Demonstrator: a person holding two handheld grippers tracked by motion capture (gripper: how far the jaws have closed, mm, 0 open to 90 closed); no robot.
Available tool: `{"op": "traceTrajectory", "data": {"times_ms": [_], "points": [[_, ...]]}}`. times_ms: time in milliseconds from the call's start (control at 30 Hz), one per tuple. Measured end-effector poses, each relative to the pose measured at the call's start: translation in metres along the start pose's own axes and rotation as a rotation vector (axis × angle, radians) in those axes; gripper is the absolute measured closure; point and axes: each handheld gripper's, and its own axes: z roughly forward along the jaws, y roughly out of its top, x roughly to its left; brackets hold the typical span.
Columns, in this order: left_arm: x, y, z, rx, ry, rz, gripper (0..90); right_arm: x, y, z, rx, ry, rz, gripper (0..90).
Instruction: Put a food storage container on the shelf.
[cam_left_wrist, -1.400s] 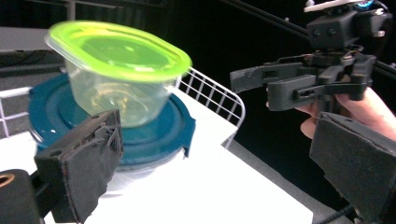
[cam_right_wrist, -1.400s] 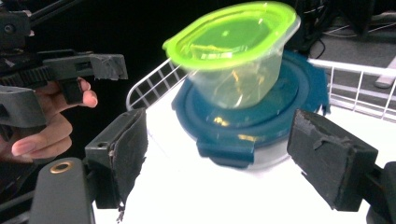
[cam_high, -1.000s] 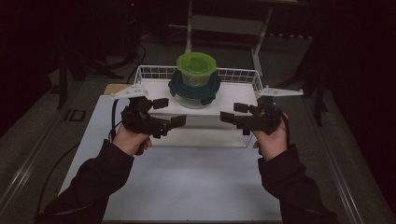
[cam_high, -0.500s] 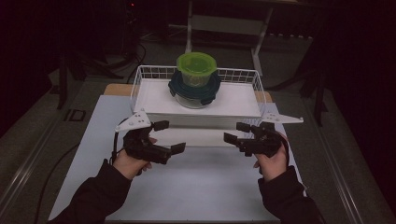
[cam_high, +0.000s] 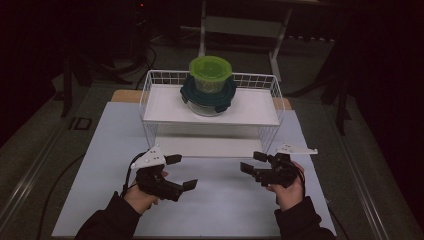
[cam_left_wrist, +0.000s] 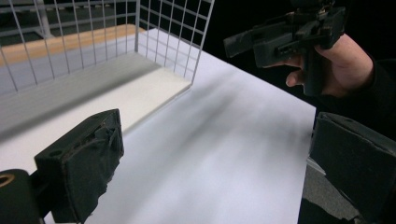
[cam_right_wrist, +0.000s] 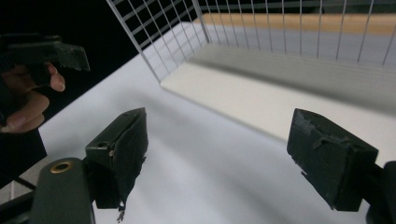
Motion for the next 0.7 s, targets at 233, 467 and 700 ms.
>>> {"op": "traceTrajectory", "data": {"times_ms": [233,467,700], "points": [[0.002,-0.024,-0.002,0.016,0.009,-0.01,2.5,-0.003,-0.025,0.002,0.003,-0.011,-0.009,19.6],[0.002,-0.041,-0.001,0.04,0.015,0.009,2.5,-0.001,-0.041,-0.004,0.008,-0.033,-0.036,19.3],[0.003,-0.055,-0.001,0.058,0.027,0.015,2.5,-0.001,-0.056,-0.013,0.023,-0.059,-0.046,19.1]]}}
